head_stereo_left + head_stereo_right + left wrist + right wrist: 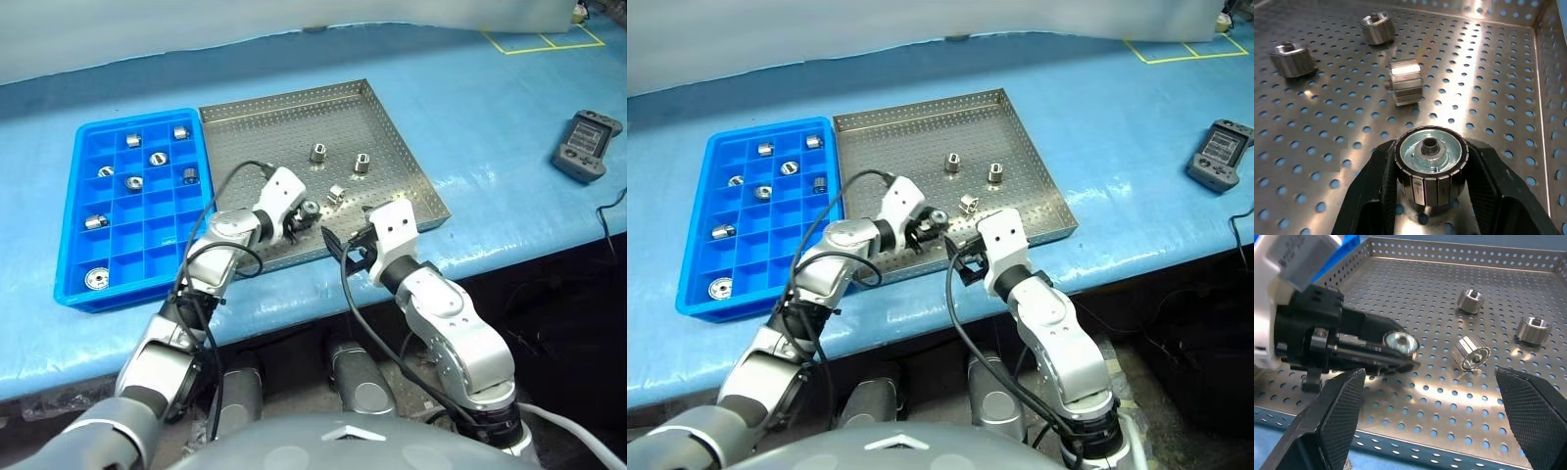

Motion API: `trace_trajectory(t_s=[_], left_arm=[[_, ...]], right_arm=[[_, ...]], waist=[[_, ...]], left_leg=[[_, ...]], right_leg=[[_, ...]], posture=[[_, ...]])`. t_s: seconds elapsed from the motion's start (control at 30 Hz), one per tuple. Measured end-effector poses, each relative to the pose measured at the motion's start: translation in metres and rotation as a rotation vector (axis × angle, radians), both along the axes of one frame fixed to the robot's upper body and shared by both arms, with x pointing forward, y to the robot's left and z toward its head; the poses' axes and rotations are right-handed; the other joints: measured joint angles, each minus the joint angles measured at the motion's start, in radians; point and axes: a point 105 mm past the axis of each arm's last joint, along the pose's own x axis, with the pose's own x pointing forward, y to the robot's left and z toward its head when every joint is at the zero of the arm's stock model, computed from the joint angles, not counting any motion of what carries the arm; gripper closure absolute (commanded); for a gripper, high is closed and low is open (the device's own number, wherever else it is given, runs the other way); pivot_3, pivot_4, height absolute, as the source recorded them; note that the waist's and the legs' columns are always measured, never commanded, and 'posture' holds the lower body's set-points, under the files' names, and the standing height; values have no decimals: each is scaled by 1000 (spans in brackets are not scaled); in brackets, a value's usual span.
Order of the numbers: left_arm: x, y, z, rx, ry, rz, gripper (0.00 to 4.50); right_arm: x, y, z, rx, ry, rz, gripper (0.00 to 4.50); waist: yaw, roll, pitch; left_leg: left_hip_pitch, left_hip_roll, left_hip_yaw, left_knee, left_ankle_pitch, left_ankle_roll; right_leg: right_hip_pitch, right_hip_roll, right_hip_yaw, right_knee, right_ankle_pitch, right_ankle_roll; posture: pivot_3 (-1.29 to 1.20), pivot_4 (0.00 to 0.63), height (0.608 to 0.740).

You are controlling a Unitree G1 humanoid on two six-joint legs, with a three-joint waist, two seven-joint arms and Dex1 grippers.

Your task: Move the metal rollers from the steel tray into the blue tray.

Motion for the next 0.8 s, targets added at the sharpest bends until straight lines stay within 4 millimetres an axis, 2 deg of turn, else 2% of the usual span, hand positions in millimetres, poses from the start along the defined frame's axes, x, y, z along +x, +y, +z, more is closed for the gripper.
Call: trace_trajectory(t_s=[0.07, 0.17, 0.27, 0.53, 0.7, 0.8], left_arm=[[1, 11, 14, -73, -37, 99, 2804], [0, 40, 33, -159, -119, 299, 2804], [-8, 74, 40, -189, -168, 478, 2804], [-38, 149, 32, -90, -232, 862, 2804], [-47, 173, 23, -39, -231, 993, 2804], [-48, 178, 17, -16, -225, 1030, 2804]], right_arm=[[2, 5, 2, 1, -6, 21, 0], [8, 19, 9, 13, -30, 80, 0], [13, 34, 14, 23, -46, 138, 0], [23, 74, 23, 65, -75, 279, 0], [21, 87, 19, 63, -71, 339, 0], [21, 88, 19, 65, -74, 346, 0]], waist=[[10, 0, 0], [21, 0, 0], [39, 0, 0], [109, 0, 0], [140, -1, 0], [144, -1, 0]], left_leg=[[0, 0, 0, 0, 0, 0], [1, 0, 0, 0, 0, 0], [1, 0, 0, 0, 0, 0], [0, 0, -1, 0, 0, 0], [0, 0, -2, 1, 0, 0], [0, 0, -2, 1, 0, 0]], right_leg=[[0, 0, 0, 0, 0, 0], [0, 0, 0, 0, 0, 0], [1, 0, 0, 0, 0, 0], [1, 0, -2, 0, 0, -1], [1, 0, -3, -1, -1, -2], [1, 0, -3, 0, -1, -2]], posture=[[-51, 150, 740], [-4, 150, 740], [33, 150, 740], [130, 150, 740], [152, 150, 740], [143, 150, 740]])
